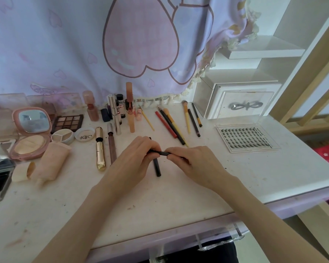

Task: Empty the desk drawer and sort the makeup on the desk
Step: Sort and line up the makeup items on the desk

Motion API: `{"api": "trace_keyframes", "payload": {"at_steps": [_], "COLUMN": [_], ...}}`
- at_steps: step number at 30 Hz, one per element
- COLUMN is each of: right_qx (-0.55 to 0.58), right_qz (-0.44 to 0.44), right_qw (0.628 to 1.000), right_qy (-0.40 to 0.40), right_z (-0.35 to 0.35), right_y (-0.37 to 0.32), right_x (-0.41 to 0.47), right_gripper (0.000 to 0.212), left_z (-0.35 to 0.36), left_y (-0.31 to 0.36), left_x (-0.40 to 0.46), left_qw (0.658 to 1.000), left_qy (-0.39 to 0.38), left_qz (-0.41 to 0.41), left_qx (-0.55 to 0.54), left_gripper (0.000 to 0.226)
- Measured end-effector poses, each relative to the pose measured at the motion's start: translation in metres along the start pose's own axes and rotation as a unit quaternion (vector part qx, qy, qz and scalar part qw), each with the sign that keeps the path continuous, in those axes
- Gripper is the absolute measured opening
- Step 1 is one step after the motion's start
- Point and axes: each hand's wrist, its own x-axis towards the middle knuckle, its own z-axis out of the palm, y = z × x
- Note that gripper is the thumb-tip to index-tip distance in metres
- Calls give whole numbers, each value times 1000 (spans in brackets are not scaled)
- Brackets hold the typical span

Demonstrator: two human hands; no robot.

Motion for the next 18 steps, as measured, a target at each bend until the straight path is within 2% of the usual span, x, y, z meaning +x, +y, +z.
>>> {"api": "trace_keyframes", "payload": {"at_steps": [2,4,9,14,18], "right_qx": [-8,20,79,140,191], "right_qz": [41,93,177,276,331], "right_qw": [999,993,978,951,923], "right_qy": [-33,-68,-82,14,49], "right_z": [-4,-7,-12,-14,-15], "right_y": [0,3,15,19,16], "right_x": [-1,-4,-15,-18,-14], "right_gripper": [41,40,19,9,14], "left_z": [0,-2,-5,-5,-1], "left_y": [0,0,1,6,25], "left_x": [0,0,-1,1,8], "left_qw": [1000,999,994,992,986], "left_qy": [1,0,-1,21,50], "left_qz": [-4,-32,-89,-83,-59], "left_qx": [14,29,62,88,148], "left_gripper": [18,11,19,13,15]}}
